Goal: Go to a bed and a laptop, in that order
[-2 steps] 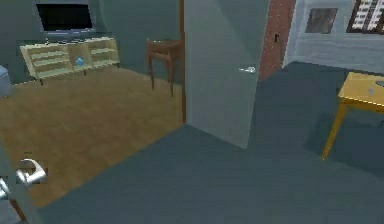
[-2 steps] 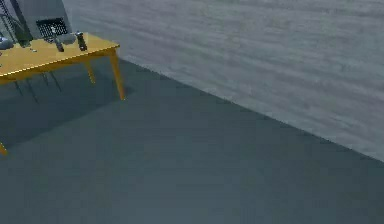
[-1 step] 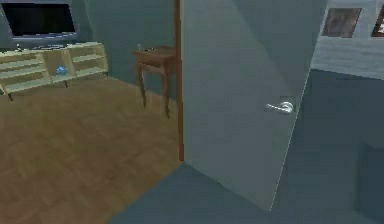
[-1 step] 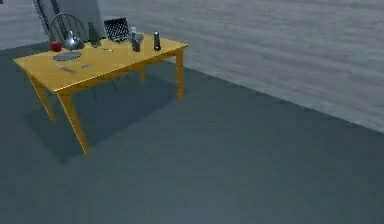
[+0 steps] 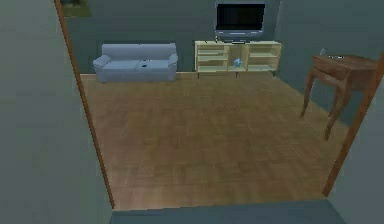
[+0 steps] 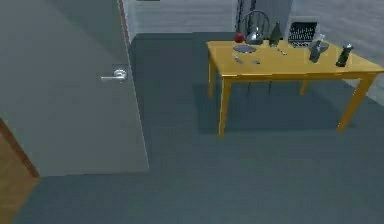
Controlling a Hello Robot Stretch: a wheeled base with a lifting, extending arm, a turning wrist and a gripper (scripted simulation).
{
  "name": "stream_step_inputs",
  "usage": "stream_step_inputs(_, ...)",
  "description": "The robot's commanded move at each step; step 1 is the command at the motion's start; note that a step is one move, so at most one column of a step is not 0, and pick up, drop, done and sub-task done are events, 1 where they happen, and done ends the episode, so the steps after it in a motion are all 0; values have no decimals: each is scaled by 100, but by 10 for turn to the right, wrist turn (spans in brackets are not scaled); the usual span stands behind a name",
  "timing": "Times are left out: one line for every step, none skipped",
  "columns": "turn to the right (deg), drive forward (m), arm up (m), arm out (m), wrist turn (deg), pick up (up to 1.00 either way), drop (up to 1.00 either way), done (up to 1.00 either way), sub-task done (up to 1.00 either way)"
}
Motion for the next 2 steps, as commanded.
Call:
stream_step_inputs(0,100,0,0,0,0,0,0,0)
stream_step_inputs(-60,0,0,0,0,0,0,0,0)
